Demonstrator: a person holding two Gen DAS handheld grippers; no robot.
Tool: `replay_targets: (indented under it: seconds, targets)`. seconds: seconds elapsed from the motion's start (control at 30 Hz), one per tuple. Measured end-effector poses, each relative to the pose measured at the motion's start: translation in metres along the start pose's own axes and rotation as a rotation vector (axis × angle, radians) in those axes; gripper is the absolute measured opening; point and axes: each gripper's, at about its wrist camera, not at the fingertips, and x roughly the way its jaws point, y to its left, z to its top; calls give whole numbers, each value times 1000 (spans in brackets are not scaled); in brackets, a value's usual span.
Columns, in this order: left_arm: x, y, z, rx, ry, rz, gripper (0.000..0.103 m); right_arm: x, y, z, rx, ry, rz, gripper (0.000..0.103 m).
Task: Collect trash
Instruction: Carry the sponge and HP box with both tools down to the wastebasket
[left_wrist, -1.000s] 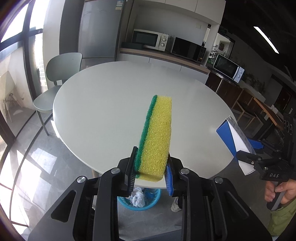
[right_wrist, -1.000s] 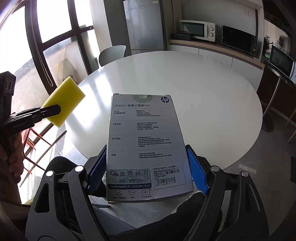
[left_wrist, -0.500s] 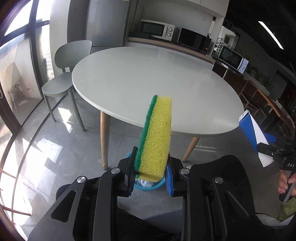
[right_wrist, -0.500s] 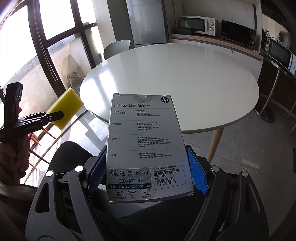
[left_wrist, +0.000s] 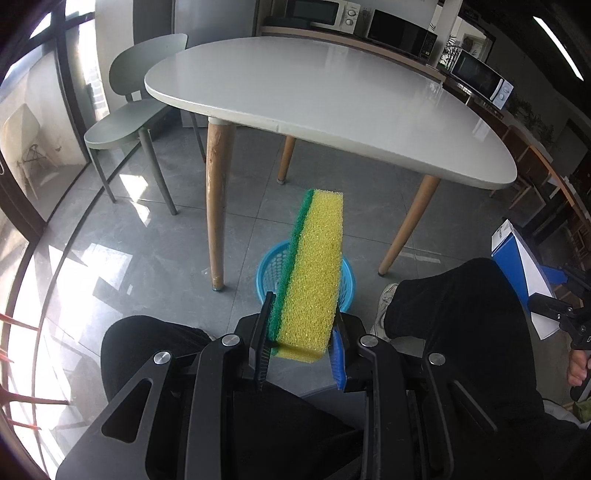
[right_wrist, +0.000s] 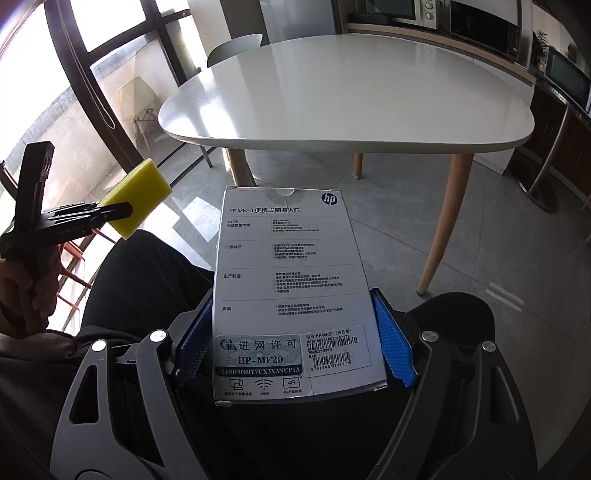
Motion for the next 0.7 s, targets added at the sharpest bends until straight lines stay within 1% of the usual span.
replay_targets:
  seconds: [0.17, 0.3, 0.43, 0.5, 0.6, 0.7]
  targets:
    - [51, -1, -6, 3, 90, -3, 25, 44, -10, -6, 46, 68, 11, 75]
    - [85, -4, -6, 1, 136, -3, 25, 82, -13, -4, 62, 118, 14, 75]
    - [112, -5, -5, -8, 160, -8, 25, 117, -18, 5, 97, 163, 24, 76]
    - [124, -4, -5, -2, 168, 6, 25, 132, -17, 10, 109, 178, 25, 76]
    - [138, 0, -4, -27, 188, 5, 25, 153, -14, 19, 107, 205, 16, 76]
    - [151, 1, -2, -50, 202, -9, 25, 177, -19, 20, 127, 230, 1, 76]
